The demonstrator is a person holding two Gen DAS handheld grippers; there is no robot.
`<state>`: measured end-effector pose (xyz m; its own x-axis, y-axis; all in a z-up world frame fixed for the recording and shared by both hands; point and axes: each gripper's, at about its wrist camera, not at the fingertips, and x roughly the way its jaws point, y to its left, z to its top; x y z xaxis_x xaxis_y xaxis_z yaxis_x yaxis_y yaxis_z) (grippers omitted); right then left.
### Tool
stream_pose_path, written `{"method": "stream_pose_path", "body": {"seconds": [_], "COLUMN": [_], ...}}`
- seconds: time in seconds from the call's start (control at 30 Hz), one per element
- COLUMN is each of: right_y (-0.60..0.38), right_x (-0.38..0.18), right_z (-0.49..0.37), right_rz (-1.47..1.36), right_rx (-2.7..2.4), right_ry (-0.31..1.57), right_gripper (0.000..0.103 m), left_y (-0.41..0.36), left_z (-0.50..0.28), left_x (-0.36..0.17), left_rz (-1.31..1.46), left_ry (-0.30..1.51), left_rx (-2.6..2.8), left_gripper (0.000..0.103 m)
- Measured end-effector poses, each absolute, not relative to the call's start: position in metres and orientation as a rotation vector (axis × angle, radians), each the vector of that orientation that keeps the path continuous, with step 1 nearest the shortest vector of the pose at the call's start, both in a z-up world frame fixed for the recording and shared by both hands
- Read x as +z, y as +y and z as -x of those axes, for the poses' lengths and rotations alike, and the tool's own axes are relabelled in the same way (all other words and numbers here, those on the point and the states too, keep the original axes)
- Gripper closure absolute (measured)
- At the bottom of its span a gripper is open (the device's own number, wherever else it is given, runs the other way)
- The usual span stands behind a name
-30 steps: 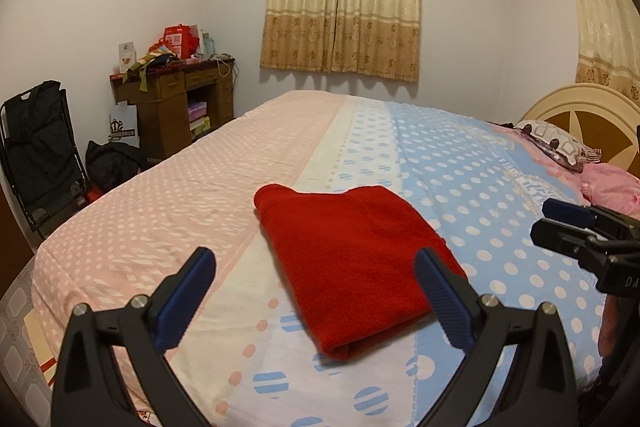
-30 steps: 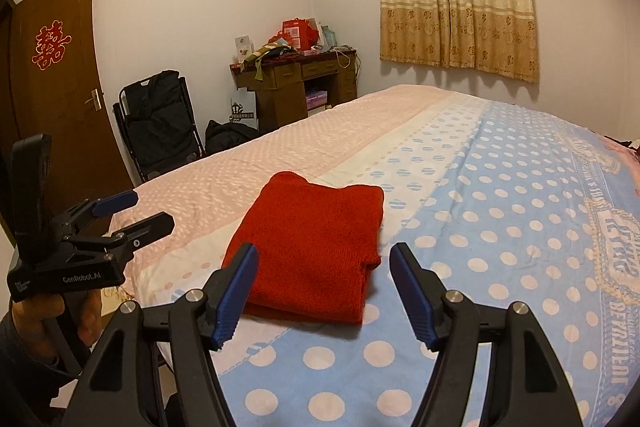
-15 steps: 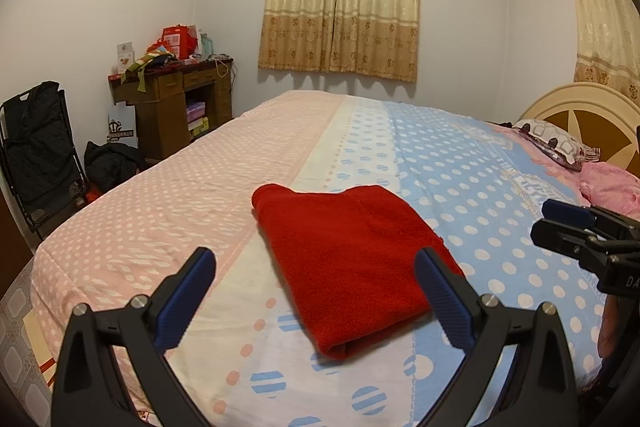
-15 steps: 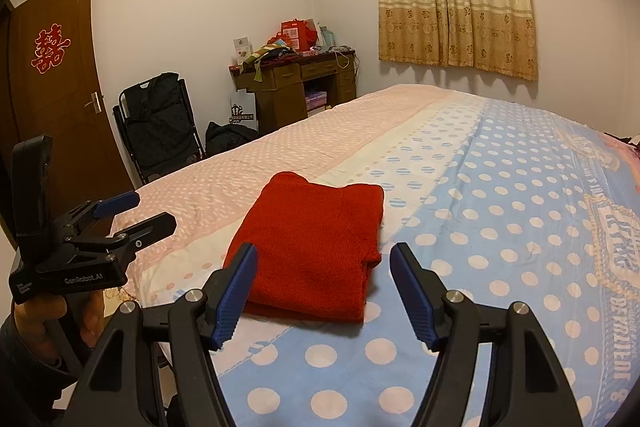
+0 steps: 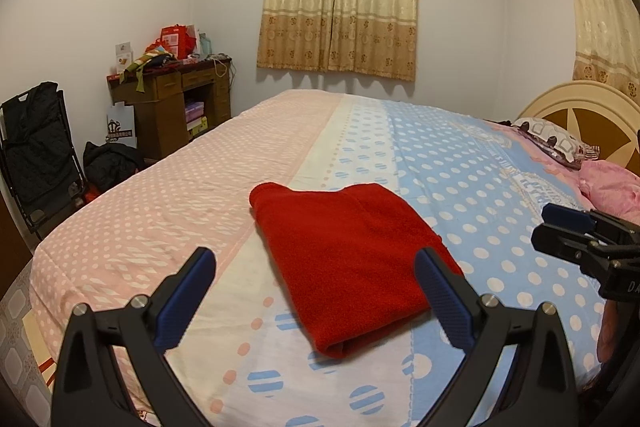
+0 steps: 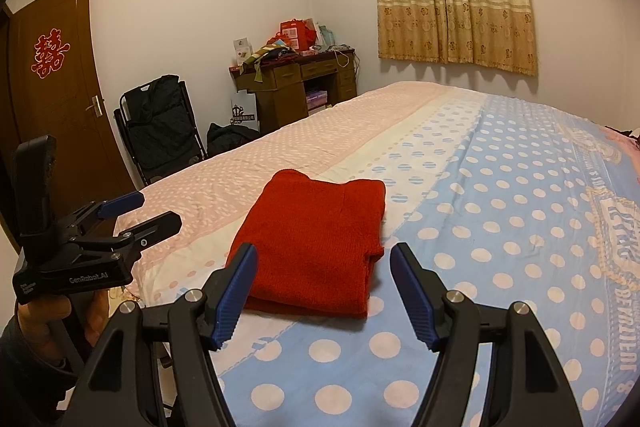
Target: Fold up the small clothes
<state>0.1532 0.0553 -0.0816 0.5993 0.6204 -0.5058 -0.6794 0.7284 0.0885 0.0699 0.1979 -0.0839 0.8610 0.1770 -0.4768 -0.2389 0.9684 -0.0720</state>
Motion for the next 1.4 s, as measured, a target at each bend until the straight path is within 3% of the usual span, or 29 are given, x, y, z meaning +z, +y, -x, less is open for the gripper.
{"method": "stream_pose_path", "body": {"seconds": [1.4], "right_y": [0.064], "right_x": [-0.097], "right_z": [-0.142], "right_rz": [0.117], "right_rx": [0.767], "right_ry": [0.555], "right_gripper": [0.033], "left_y": [0.214], "left_z": [-0.069], "left_x": [-0.082], "left_rz": [0.153], "left_ry": [0.473], "left_rx": [0.296], "left_gripper": [0.000]}}
